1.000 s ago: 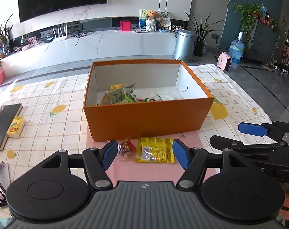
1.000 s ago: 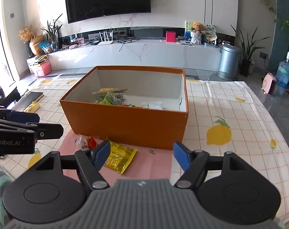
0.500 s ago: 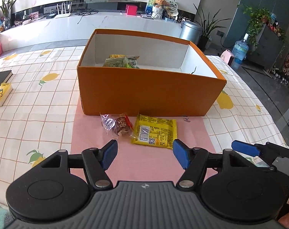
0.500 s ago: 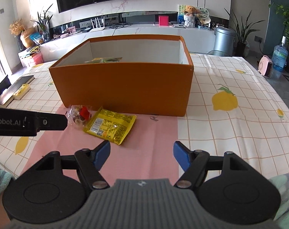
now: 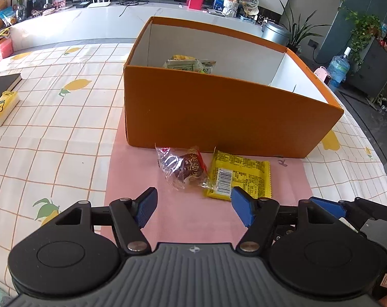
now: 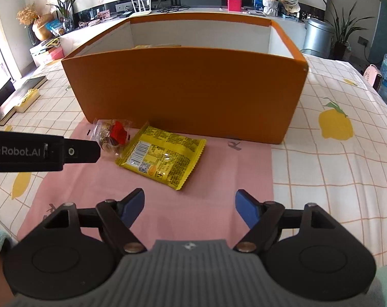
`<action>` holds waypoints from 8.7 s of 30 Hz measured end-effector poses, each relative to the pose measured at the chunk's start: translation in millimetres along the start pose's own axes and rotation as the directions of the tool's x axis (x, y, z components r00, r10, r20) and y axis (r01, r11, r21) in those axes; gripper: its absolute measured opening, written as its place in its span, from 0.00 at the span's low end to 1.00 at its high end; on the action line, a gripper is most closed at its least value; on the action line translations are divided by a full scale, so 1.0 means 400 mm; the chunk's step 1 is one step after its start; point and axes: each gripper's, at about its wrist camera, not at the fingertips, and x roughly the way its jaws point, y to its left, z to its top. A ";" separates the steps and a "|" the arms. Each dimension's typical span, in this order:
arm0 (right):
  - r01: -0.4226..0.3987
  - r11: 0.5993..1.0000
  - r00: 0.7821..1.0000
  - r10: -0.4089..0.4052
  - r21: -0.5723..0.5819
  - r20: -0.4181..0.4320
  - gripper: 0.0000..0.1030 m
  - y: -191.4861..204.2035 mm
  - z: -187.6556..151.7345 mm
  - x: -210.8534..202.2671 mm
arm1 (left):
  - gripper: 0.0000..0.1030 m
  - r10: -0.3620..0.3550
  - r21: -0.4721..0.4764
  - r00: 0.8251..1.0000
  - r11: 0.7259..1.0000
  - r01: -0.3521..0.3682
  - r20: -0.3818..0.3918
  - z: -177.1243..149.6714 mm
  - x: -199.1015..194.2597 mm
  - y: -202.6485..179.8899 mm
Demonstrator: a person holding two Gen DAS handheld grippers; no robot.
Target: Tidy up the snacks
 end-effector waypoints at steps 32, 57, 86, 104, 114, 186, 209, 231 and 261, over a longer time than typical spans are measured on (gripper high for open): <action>-0.088 0.987 0.996 0.091 -0.133 0.019 0.60 0.054 0.013 0.034 | 0.73 -0.019 -0.049 1.000 0.999 0.019 -0.006 -0.004 0.037 0.060; -0.175 0.948 0.983 0.155 -0.266 -0.093 0.80 0.049 0.070 0.136 | 0.49 -0.049 -0.035 0.997 0.998 0.051 0.061 0.033 0.094 0.069; -0.220 0.830 0.971 0.238 -0.512 -0.030 0.92 0.138 0.079 0.144 | 0.46 0.046 -0.063 0.999 0.997 -0.047 -0.017 -0.010 0.016 0.121; -0.034 0.992 0.995 0.022 -0.121 -0.102 0.67 0.045 0.058 0.098 | 0.46 0.037 -0.058 0.999 0.998 -0.038 -0.016 -0.017 0.017 0.115; 0.012 0.997 0.991 -0.023 -0.078 -0.134 0.74 0.031 0.034 0.073 | 0.54 0.022 -0.018 0.999 1.000 -0.022 -0.044 -0.024 0.039 0.097; 0.110 0.979 0.981 -0.080 -0.169 0.175 0.51 -0.105 0.395 -0.037 | 0.43 -0.003 0.259 0.993 0.966 -0.027 0.114 0.297 0.026 -0.132; 0.061 0.956 0.983 -0.107 -0.286 -0.149 0.51 -0.109 0.452 0.220 | 0.43 0.049 0.338 0.995 0.941 -0.019 -0.081 0.342 0.190 -0.130; 0.115 0.927 0.980 -0.165 -0.357 -0.112 0.73 -0.111 0.473 0.128 | 0.47 0.079 0.386 0.993 0.922 -0.040 -0.086 0.337 0.155 -0.162; 0.196 0.940 0.968 -0.139 -0.278 0.209 0.95 -0.080 0.436 -0.280 | 0.78 0.035 0.355 0.968 0.926 -0.124 0.248 0.313 -0.215 -0.202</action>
